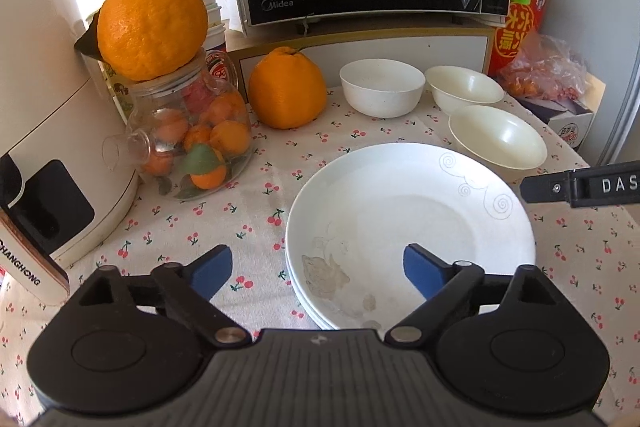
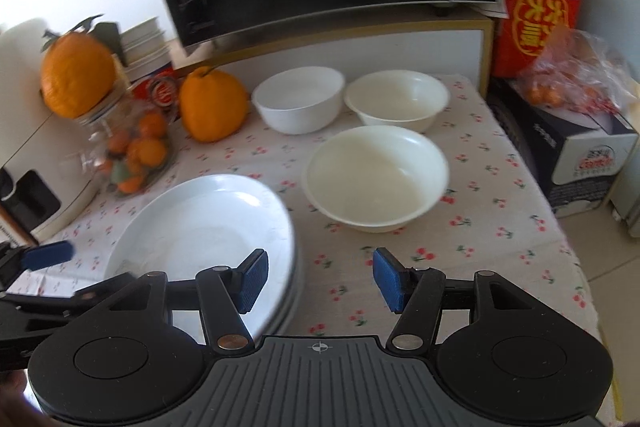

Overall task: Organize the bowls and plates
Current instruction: 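Open both grippers and withdraw from the plate stack, then move both grippers to a white bowl and grasp its rim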

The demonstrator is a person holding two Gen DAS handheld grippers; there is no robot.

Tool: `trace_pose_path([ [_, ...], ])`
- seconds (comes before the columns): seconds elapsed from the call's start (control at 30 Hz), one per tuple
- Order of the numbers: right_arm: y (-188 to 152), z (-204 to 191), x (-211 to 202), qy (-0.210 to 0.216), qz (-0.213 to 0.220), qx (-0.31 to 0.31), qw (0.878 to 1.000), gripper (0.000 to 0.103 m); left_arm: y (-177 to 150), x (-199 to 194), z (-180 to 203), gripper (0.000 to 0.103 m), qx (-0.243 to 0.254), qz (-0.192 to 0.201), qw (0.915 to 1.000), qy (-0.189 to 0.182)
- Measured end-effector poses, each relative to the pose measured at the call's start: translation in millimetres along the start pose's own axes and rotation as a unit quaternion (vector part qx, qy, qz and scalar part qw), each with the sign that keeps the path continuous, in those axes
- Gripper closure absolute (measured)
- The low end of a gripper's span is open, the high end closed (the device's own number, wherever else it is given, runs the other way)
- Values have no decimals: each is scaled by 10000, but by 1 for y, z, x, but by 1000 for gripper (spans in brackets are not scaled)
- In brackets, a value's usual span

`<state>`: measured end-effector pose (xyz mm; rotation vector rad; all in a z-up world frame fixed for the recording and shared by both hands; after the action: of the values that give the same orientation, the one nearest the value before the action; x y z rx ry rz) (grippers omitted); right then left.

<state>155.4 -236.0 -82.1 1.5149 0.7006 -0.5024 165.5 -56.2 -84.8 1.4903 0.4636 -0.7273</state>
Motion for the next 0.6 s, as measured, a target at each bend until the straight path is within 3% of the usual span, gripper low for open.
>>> trace_pose_path([
  [0.1, 0, 13, -2, -45, -19, 172, 9998, 45, 0, 0, 2, 6, -31, -64, 10000, -1],
  [0.23, 2, 28, -6, -120, 22, 385, 9992, 35, 3, 3, 4, 2, -125, -183, 9998, -1],
  [0.6, 28, 51, -14, -18, -10, 1393, 9902, 27, 35, 20, 3, 1, -970, -647, 9930, -172],
])
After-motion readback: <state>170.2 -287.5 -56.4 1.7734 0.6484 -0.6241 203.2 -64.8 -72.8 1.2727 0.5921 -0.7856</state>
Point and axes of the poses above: each gripper's, at about its wrist camera, not at the fingertips, and x roughly the way its jaws point, z to its right, y to its top, the point moved 7 cm from there along x, roughly the way its jaws point, and after that the axes turned 11 degrees about -x, right-handed, at the moved point
